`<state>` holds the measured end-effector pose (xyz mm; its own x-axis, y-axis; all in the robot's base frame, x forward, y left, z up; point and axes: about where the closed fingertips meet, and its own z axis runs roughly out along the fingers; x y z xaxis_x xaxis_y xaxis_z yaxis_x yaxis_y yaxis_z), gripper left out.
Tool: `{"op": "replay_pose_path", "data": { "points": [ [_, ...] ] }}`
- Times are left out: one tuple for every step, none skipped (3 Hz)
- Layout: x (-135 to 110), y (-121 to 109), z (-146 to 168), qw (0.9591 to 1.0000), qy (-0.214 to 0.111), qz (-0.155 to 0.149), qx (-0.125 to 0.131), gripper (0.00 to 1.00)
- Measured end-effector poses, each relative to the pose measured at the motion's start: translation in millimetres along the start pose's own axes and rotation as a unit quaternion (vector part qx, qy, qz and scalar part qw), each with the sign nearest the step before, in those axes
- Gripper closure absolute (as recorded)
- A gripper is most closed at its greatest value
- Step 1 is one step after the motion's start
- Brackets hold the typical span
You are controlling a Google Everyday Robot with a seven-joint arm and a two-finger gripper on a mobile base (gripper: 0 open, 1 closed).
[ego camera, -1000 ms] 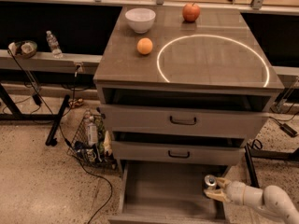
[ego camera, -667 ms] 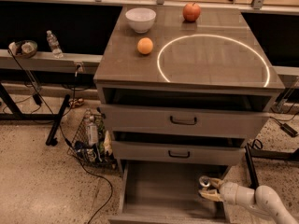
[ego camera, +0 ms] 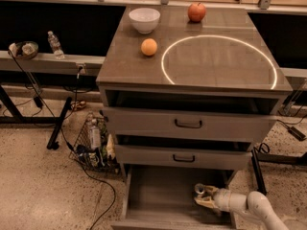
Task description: Place redbull can into bottom drawer
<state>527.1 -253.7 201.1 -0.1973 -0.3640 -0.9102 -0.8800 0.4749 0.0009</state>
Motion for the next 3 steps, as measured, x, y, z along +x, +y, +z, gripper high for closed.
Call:
{"op": "replay_pose_path", "data": {
  "points": [
    [8.6,1.6,11.2,1.0000,0.004,0.002,-0.007,0.55],
    [22.1,7.9,17.4,0.9998,0.013,0.011,-0.013,0.24],
    [32.5,12.1,11.7,0.9995,0.022,0.020,-0.010,0.00]
  ]
}}
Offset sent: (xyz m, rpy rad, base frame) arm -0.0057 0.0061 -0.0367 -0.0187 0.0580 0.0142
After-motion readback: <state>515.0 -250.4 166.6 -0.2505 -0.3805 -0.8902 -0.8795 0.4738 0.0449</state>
